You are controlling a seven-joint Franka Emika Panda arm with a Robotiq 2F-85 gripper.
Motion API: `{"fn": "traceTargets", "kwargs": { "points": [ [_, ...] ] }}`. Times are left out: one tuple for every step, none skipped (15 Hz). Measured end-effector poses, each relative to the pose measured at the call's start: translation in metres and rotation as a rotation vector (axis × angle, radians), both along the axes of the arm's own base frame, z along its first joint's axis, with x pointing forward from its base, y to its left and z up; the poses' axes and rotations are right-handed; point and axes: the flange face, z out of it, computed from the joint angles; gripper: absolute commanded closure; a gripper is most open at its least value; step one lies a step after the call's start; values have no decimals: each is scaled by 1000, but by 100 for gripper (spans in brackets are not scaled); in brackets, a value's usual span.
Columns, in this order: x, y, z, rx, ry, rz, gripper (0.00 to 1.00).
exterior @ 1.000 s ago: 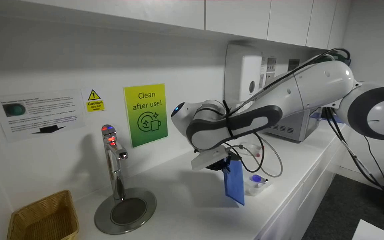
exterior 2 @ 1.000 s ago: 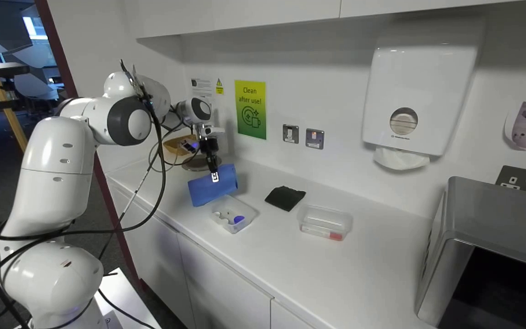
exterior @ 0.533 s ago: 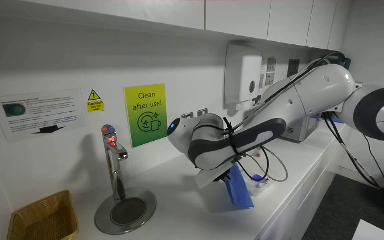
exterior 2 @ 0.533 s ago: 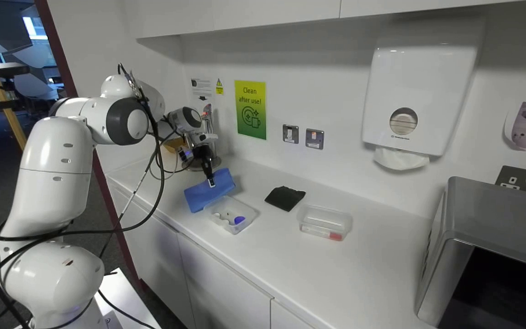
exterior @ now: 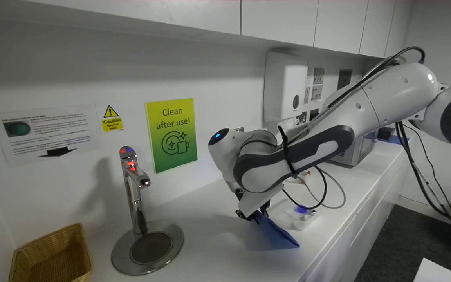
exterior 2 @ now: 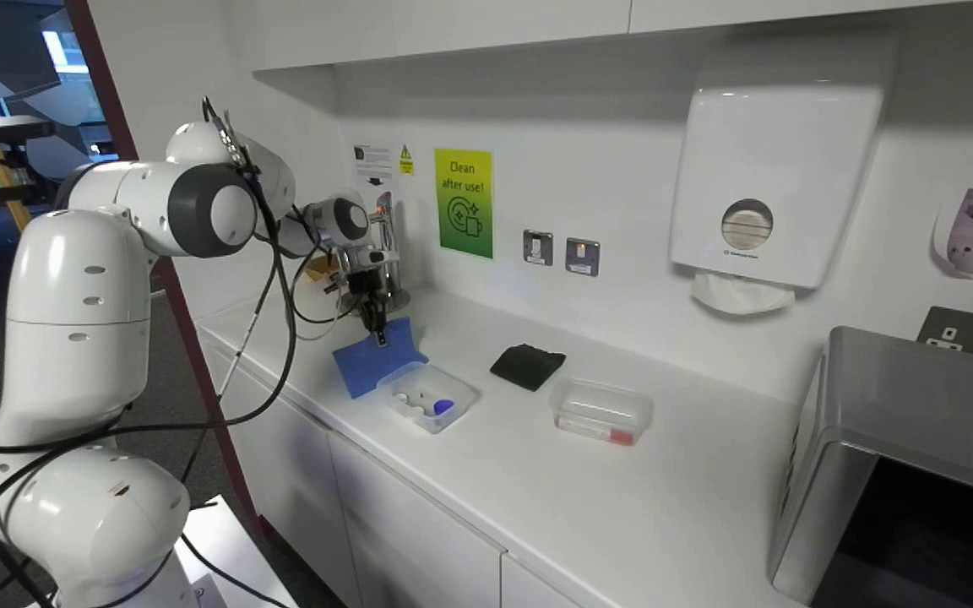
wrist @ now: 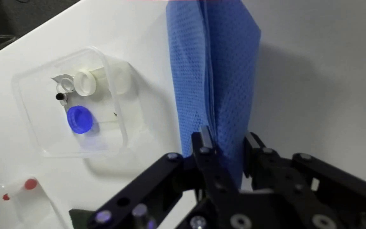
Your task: Take the blue paper off of the bowl
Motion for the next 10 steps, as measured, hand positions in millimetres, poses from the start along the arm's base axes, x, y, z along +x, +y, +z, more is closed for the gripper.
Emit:
{"fn": "traceTargets", "kwargs": {
  "points": [
    [-1,-7,6,48,19,3,33],
    [-1,-17,12,94,45,-4,26],
    [-2,-28,17,137,70,-14,18],
    [-2,-40,21,181,93,-27,12],
    [-2,-52,26,225,112,-39,5],
    [-2,-64,31,269,127,-53,0],
    [-2,-75,37,313,137,-65,0],
    [-2,-85,44,357,143,-76,0],
    [-3,-95,52,397,143,-84,0],
    [-4,-103,62,432,139,-90,0]
  ]
}}
